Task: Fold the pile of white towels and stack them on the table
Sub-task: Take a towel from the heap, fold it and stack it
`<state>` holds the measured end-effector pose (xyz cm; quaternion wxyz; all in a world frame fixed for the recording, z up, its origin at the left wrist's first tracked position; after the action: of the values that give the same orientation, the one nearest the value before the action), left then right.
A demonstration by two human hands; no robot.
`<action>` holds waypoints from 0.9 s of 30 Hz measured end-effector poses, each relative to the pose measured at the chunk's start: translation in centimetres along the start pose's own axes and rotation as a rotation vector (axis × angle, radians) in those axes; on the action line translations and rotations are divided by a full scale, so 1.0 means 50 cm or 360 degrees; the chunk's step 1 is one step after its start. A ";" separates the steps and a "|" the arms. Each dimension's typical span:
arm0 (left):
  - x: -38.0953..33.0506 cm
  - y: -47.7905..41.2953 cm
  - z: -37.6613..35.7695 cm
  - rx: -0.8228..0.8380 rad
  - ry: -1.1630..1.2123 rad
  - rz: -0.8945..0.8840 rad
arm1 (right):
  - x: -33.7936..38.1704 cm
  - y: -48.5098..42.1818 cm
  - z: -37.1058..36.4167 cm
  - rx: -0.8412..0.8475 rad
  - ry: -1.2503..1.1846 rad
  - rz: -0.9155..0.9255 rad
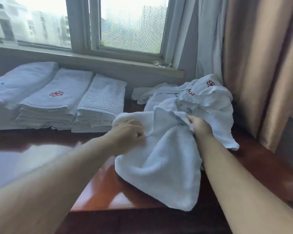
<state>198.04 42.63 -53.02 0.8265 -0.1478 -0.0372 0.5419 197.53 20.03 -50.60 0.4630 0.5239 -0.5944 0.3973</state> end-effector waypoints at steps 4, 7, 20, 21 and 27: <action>-0.009 -0.001 -0.012 0.0020 -0.0026 0.0124 | -0.049 -0.009 0.034 -0.0105 -0.0325 -0.0370; -0.017 -0.003 -0.021 0.0211 -0.0252 0.0095 | -0.059 -0.007 0.044 0.0030 -0.0141 -0.0367; -0.044 0.005 -0.020 0.0250 -0.0374 -0.0228 | 0.006 0.017 0.034 0.0052 0.0984 0.0507; -0.038 0.007 -0.011 0.0259 -0.0311 -0.0184 | -0.007 0.024 0.012 0.0349 0.1028 0.0411; -0.007 0.017 0.046 0.0275 0.0351 0.0140 | -0.080 0.040 -0.065 0.0898 0.1322 0.0253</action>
<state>196.63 43.12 -51.03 0.8107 -0.1362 0.1072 0.5593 196.09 24.45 -53.60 0.4689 0.3795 -0.2677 0.7513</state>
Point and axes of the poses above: each hand's wrist, its own y-axis away from the middle knuckle, its own z-axis out of the back of the hand, x = y × z, the point moved 6 cm from there along -y, towards the middle knuckle, and after that the axes turned 13 degrees about -y, right-handed, at the moved point
